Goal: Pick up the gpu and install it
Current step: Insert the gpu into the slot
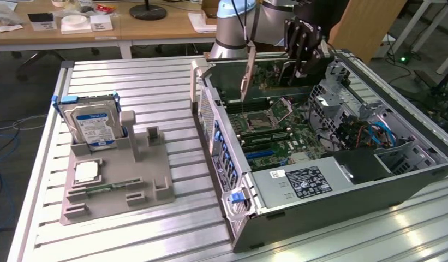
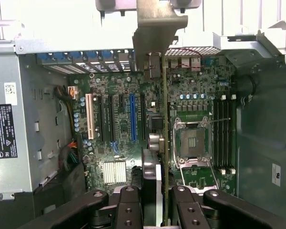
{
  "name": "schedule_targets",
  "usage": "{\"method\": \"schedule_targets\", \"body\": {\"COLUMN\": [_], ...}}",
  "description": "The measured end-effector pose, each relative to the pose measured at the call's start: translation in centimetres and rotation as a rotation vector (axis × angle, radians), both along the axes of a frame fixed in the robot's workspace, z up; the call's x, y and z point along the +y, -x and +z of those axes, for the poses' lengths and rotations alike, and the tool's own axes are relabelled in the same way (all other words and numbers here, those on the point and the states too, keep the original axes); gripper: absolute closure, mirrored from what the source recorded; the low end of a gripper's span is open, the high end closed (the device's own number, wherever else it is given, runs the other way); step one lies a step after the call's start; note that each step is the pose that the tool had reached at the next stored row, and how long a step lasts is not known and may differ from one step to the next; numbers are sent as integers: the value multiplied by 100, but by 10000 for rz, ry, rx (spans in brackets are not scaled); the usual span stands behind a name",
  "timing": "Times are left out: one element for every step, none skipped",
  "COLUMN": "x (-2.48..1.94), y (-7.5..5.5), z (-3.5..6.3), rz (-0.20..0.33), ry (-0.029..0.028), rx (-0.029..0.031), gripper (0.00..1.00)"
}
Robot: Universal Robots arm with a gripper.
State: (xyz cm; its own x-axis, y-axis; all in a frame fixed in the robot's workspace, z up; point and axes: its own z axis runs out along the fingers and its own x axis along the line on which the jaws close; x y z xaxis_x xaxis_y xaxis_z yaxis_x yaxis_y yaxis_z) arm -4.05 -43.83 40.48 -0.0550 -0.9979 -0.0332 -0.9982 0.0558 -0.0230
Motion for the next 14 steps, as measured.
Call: {"method": "schedule_targets", "body": {"x": [0, 0, -1, 0, 0, 0, 0, 0, 0, 0, 0, 0, 0, 0], "y": [-4, -10, -16, -23, -29, -33, -37, -44, -50, -55, -61, -66, -69, -71], "z": [-1, -2, -2, -2, -2, -2, -3, -3, -4, -4, -5, -6, -6, -7], "rz": [10, 10, 8, 9, 8, 8, 8, 8, 8, 8, 8, 8, 8, 7], "ry": [0, 0, -1, -1, 0, 0, 0, 0, 0, 0, 0, 0, 0, 0], "rx": [-1, 0, 0, 0, 0, 0, 0, -1, 0, 0, 0, 0, 0, 0], "gripper": [72, 72, 72, 72, 72, 72, 72, 72, 72, 72, 72, 72, 72, 72]}}
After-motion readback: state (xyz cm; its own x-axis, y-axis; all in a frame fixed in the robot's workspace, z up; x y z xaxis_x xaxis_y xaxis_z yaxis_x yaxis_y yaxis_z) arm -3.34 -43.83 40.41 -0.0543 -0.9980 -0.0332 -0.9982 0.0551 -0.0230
